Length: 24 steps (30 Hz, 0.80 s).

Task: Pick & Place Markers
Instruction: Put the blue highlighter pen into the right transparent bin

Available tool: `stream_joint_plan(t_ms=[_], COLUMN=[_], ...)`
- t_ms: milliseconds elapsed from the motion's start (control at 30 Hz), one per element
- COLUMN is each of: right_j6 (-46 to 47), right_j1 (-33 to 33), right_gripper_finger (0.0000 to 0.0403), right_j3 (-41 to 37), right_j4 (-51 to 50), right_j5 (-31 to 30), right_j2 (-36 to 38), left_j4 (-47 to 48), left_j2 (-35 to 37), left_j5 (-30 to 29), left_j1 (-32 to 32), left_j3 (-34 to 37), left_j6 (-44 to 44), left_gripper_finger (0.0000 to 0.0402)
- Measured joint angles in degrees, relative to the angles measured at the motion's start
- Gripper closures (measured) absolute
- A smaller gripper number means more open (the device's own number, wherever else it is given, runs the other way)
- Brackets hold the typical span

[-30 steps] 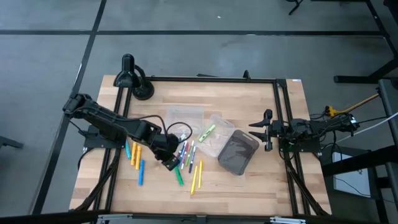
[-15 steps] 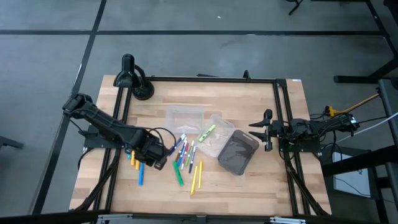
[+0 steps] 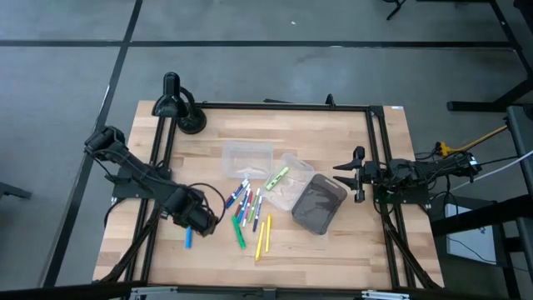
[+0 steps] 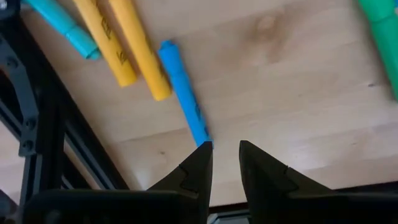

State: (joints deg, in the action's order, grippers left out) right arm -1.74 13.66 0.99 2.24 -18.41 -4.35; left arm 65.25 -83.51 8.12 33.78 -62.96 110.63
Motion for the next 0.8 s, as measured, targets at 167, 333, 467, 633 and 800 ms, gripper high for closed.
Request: stream_joint_plan(t_ms=[167, 333, 467, 633, 800], right_j6=[0.00, 0.00, -0.12, -0.07, -0.10], right_j1=[0.01, 0.01, 0.00, -0.01, -0.01], right_gripper_finger=[0.0251, 0.0251, 0.0251, 0.0251, 0.0251], right_j3=[0.00, 0.00, 0.00, 0.00, 0.00], right_j4=[0.00, 0.00, 0.00, 0.00, 0.00], right_j5=[0.00, 0.00, 0.00, 0.00, 0.00], right_j2=[-0.01, -0.01, -0.01, -0.01, 0.00], left_j4=[-0.65, -0.77, -0.76, -0.70, -0.68], left_j2=[-1.91, -4.27, -6.16, -8.11, -9.67], left_j5=[0.44, 0.59, 1.44, 1.26, 3.25], left_j1=[2.40, 3.77, 3.82, 3.68, 3.63], left_j3=[0.00, 0.00, 0.00, 0.00, 0.07], left_j6=[3.53, 5.07, 5.61, 7.16, 13.16], left_gripper_finger=[0.0324, 0.0298, 0.0265, 0.0235, 0.0228])
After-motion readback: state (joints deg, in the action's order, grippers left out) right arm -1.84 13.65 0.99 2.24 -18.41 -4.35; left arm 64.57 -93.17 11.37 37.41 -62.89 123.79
